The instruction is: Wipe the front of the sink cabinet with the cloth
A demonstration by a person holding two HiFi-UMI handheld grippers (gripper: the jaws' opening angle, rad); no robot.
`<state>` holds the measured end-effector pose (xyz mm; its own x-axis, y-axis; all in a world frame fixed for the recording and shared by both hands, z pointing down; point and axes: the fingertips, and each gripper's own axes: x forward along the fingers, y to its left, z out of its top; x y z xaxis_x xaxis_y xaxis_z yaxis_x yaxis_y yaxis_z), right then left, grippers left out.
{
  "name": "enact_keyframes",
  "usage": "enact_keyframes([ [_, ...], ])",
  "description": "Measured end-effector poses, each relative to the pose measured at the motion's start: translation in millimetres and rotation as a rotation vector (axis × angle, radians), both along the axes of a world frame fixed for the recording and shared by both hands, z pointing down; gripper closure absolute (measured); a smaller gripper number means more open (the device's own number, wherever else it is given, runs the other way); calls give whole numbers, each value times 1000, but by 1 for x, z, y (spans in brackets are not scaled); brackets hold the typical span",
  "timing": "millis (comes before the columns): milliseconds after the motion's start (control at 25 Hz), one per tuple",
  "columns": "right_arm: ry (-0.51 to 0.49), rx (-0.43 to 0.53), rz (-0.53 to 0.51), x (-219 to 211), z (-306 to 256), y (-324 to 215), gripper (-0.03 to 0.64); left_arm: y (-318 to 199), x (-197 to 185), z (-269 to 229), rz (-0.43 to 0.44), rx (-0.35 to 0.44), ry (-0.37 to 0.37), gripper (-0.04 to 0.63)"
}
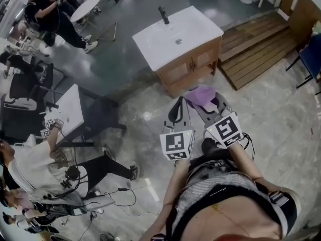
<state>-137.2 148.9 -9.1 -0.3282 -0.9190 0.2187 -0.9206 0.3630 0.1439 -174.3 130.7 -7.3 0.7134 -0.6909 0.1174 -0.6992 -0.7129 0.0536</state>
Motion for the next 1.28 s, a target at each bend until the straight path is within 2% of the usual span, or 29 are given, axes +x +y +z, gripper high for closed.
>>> enact_keyframes([
  [280,-9,-13,-67,30,7,-34,454,-32,30,6,-61,-14,0,598],
  [640,-19,-36,-128,44,14,-63,454,-60,45,15,-120,-46,-10,598],
  [960,-27,-54,-105,54,23,-98,454,-100,52,23,-109,-59,-17,598],
  [1280,-22,-53,-56,66,27,-169,454,-179,64,25,-63,-50,-11,598],
])
